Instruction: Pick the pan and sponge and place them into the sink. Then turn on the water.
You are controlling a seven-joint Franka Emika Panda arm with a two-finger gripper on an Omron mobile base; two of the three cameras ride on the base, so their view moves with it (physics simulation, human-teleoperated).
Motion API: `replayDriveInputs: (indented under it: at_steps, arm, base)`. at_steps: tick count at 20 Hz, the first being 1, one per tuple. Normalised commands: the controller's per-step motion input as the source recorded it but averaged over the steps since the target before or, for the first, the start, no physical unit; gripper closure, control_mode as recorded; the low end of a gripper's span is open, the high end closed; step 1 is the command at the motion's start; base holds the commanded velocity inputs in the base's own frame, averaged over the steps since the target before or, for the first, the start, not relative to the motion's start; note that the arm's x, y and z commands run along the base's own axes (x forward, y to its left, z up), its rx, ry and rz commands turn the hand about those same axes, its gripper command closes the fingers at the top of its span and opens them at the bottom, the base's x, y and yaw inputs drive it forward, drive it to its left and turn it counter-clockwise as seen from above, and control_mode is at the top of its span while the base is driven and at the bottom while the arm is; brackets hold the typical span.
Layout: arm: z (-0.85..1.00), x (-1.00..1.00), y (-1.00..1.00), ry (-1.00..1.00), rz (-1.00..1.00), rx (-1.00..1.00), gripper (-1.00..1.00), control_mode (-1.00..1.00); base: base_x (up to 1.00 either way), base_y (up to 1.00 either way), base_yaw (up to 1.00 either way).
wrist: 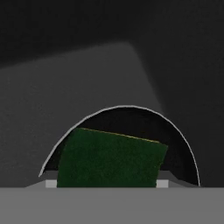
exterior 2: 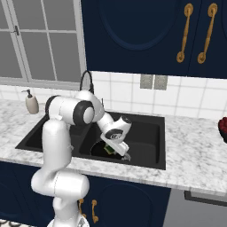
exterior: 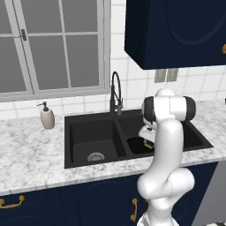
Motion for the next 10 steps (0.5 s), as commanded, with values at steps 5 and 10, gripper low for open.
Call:
replayDriveInputs:
  at_steps: [5,10]
  arm:
    - [-0.45,0.52,-0.04,0.0,0.14,0.06,1.0,-1.0]
    - [-0.52,0.62,-0.09,0.0,0.14,0.06,1.0,-1.0]
  base:
    - [0.0,0.0,0.0]
    - [0.0,0.0,0.0]
